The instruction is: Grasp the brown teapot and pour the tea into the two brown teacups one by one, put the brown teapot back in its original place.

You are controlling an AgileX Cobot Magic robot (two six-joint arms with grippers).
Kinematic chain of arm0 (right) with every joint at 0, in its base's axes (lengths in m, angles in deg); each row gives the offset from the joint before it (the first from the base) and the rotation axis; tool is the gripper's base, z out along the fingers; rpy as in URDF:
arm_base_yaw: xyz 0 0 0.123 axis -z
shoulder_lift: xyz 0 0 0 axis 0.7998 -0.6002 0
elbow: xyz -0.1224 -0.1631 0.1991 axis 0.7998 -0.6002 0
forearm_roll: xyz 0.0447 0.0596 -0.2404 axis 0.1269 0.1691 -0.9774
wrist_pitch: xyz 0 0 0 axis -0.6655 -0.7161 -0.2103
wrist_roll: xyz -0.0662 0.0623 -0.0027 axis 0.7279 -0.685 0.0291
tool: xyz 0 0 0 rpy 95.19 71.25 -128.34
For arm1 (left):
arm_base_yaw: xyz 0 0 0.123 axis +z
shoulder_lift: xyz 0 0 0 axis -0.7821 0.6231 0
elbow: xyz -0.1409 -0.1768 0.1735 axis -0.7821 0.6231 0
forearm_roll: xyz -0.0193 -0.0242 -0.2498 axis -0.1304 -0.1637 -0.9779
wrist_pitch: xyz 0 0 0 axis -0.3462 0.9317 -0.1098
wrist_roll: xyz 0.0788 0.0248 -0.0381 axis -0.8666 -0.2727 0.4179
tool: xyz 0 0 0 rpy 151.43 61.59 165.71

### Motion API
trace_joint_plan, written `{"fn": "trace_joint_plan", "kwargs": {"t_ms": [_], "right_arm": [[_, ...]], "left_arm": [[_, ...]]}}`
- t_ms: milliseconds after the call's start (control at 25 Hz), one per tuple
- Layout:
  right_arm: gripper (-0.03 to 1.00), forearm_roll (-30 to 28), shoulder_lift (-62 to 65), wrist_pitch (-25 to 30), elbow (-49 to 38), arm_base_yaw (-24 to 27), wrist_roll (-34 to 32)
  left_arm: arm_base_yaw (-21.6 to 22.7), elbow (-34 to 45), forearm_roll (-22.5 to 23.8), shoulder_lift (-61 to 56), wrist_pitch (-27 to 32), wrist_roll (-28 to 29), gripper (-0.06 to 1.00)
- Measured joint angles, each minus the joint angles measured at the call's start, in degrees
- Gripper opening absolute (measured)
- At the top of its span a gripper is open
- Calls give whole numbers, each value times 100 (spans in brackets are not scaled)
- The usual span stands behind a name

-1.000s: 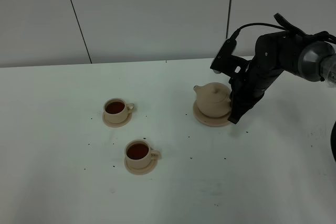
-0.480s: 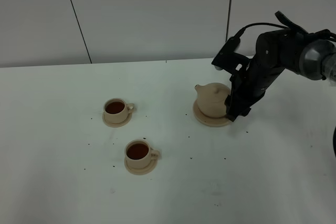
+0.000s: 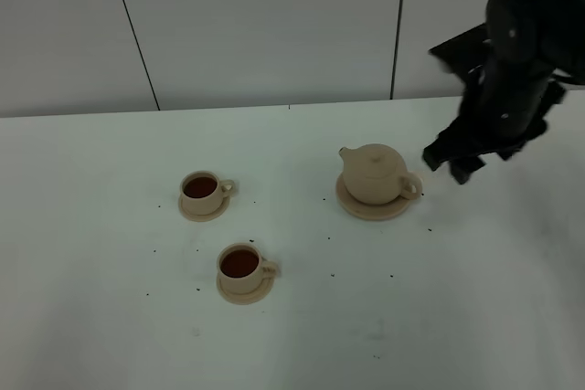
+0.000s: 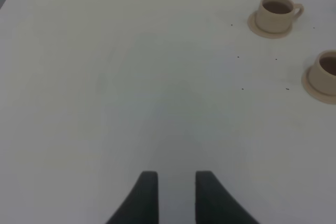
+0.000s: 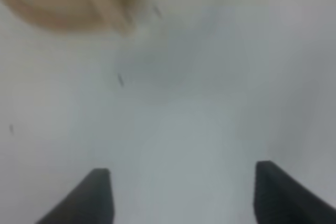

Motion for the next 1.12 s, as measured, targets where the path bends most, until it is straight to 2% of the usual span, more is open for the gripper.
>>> {"fn": "trace_joint_plan", "kwargs": {"t_ms": [80, 280, 400, 600, 880, 1120], "right_arm": [[50, 70, 185, 275, 0, 163, -376], [45, 611, 784, 320, -500, 636, -867], [45, 712, 1417, 321, -1320, 909, -1021], [45, 630, 2948, 302, -3168, 1228, -1253], [45, 413, 5366, -365, -5420, 1237, -1706], [44, 413, 7115, -764, -6715, 1237, -1711]], "left_arm": [[0, 0, 0, 0, 0, 0, 24], [0, 0, 0, 0, 0, 0, 24], [0, 0, 0, 0, 0, 0, 24], [0, 0, 0, 0, 0, 0, 24], [0, 0, 0, 0, 0, 0, 24], [0, 0, 0, 0, 0, 0, 24]]}}
